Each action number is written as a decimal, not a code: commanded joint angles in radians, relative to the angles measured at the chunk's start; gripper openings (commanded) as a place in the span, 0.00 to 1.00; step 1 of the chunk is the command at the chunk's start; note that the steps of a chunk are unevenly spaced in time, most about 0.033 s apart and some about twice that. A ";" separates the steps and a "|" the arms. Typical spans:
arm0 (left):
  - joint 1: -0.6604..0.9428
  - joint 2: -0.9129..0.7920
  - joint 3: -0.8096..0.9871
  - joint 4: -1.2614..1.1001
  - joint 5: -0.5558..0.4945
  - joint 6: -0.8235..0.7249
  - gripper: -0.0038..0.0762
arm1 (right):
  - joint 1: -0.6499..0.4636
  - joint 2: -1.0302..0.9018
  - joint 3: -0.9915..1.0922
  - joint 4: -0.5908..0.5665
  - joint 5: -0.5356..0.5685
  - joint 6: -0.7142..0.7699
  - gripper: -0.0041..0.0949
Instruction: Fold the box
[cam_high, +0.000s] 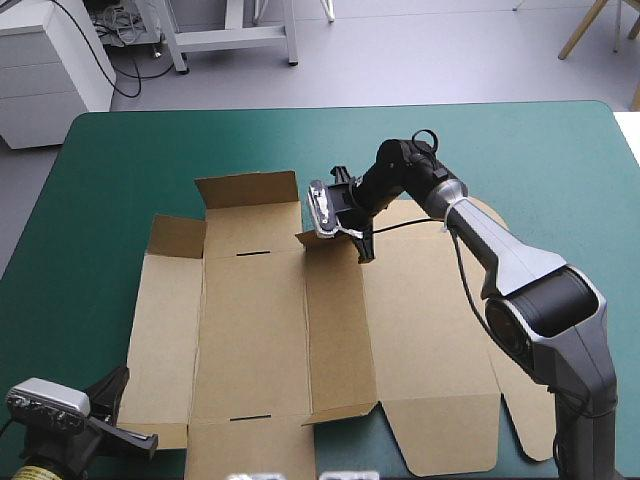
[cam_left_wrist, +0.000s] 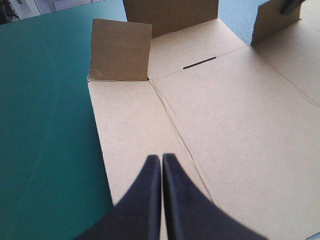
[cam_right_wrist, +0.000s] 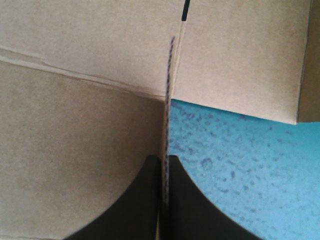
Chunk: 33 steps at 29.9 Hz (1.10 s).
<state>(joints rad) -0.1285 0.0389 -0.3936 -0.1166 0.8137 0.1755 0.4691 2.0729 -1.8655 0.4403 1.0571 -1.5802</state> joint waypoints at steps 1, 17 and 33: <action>-0.008 0.017 -0.035 -0.007 -0.073 -0.007 0.04 | -0.003 -0.061 -0.032 0.036 -0.026 0.060 0.12; -0.008 0.017 -0.035 -0.007 -0.073 -0.007 0.05 | -0.003 -0.145 -0.045 0.054 -0.004 0.231 0.79; -0.008 0.017 -0.035 -0.003 -0.075 -0.019 0.94 | -0.003 -0.252 -0.080 -0.196 0.126 0.821 0.04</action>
<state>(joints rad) -0.1285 0.0389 -0.3936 -0.1144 0.8137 0.1667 0.4691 1.8795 -1.9154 0.2573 1.2086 -0.8866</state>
